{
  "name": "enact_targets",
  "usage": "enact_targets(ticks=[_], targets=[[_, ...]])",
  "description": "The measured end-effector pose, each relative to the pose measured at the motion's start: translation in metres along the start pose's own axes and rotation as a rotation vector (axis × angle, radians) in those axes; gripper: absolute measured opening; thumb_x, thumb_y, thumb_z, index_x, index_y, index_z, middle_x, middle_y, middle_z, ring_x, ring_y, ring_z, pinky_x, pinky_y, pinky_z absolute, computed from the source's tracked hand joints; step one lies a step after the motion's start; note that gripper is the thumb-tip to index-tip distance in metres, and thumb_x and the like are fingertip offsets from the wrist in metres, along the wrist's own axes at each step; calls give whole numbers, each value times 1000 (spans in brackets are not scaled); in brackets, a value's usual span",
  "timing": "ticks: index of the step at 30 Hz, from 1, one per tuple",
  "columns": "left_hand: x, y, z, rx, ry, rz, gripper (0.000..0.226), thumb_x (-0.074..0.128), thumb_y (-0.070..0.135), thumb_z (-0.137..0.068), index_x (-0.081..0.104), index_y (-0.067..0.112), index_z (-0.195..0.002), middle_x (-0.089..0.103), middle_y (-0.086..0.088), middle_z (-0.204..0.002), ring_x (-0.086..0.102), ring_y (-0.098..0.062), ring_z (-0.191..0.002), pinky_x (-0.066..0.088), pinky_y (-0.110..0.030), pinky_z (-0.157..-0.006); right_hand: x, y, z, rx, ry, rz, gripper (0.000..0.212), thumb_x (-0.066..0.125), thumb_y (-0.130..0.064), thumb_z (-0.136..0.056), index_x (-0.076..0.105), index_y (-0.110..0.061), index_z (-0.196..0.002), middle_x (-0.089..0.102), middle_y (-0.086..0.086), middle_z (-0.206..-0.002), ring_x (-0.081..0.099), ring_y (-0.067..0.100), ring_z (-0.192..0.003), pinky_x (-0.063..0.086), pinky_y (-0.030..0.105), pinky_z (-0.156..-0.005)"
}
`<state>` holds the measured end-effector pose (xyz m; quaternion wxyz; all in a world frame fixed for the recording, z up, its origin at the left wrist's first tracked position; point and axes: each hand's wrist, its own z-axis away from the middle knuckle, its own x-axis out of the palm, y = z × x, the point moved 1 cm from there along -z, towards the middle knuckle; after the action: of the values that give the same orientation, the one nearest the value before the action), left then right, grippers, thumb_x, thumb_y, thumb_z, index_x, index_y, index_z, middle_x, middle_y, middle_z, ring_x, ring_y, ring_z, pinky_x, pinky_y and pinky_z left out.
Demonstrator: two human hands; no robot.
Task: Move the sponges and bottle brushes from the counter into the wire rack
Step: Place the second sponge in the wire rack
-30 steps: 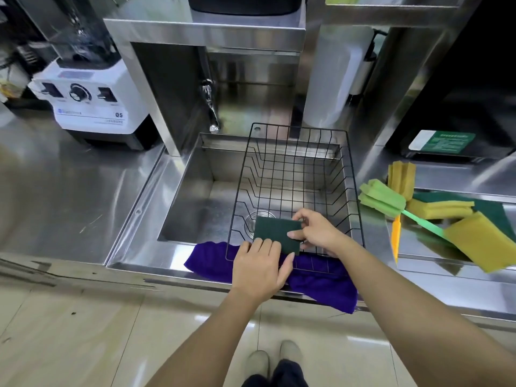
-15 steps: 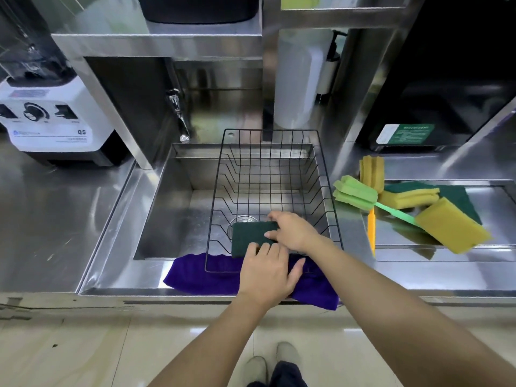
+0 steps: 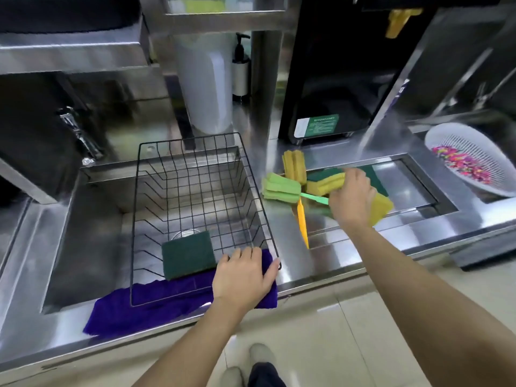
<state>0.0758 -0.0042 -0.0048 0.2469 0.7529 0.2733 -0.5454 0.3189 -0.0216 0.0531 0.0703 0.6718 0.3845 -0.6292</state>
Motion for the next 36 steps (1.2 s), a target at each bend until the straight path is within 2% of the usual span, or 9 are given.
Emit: enact_targets(ticks=[3, 6, 9, 12, 15, 18, 26, 28, 36], targets=[[1, 1, -1, -7, -15, -1, 53, 34, 54, -88, 61, 13, -67, 62, -4, -61, 59, -24, -55, 43, -32, -50, -3, 31, -8, 87, 0, 73, 64, 58, -21, -83, 32, -9, -139, 36, 10, -147, 30, 26, -137, 25, 43, -105], [1, 2, -1, -15, -17, 1, 55, 33, 54, -88, 61, 11, -67, 62, -6, -60, 59, -26, -56, 43, -32, -50, -3, 55, -9, 184, -180, 192, 75, 58, -21, -82, 20, -10, -145, 31, 8, -152, 16, 22, -145, 21, 46, -110], [1, 1, 0, -24, -17, 6, 56, 33, 53, -88, 61, 11, -67, 62, -6, -61, 59, -27, -57, 44, -32, -51, -6, 64, -3, 247, -250, 291, 53, 52, -10, -81, 38, -6, -132, 44, 15, -137, 32, 31, -134, 23, 48, -108], [-1, 2, 0, -29, -14, 18, 56, 33, 54, -89, 61, 10, -66, 62, -6, -60, 59, -28, -57, 45, -34, -51, -8, 59, 2, 246, -269, 348, 39, 54, -15, -79, 49, -4, -116, 45, 18, -126, 37, 35, -122, 27, 46, -102], [-2, 1, 1, -40, -16, 24, 57, 32, 54, -89, 61, 11, -66, 62, -5, -60, 59, -27, -56, 45, -34, -51, -13, 46, 2, 216, -119, 177, 48, 65, -24, -75, 46, -2, -113, 45, 19, -121, 42, 36, -115, 31, 45, -97], [-2, 0, 2, -51, -9, 28, 56, 32, 54, -89, 61, 13, -65, 62, -3, -60, 59, -24, -56, 45, -32, -51, -24, 18, 1, 125, -1, -104, 54, 71, -19, -70, 42, 4, -109, 42, 23, -118, 48, 41, -106, 40, 47, -90], [-13, -25, 9, -128, 97, 38, 48, 38, 49, -89, 58, 14, -64, 58, -2, -58, 56, -24, -55, 43, -31, -54, -14, -66, 12, -1, -255, -394, 42, 69, -18, -75, 34, -10, -95, 43, 11, -97, 44, 26, -83, 35, 34, -70], [-15, -38, 14, -146, 122, 8, 49, 37, 48, -89, 59, 12, -64, 58, -3, -58, 56, -24, -56, 43, -33, -54, -2, -88, 20, -6, -330, -464, 40, 70, -18, -74, 39, -8, -97, 50, 11, -93, 49, 27, -82, 38, 33, -68], [-14, -76, 38, -173, 146, -111, 47, 38, 48, -91, 56, 11, -67, 56, -6, -64, 54, -27, -62, 42, -36, -60, 42, -160, 55, -183, -459, -396, 46, 71, -14, -76, 48, -1, -114, 52, 19, -116, 49, 25, -89, 36, 29, -72]])
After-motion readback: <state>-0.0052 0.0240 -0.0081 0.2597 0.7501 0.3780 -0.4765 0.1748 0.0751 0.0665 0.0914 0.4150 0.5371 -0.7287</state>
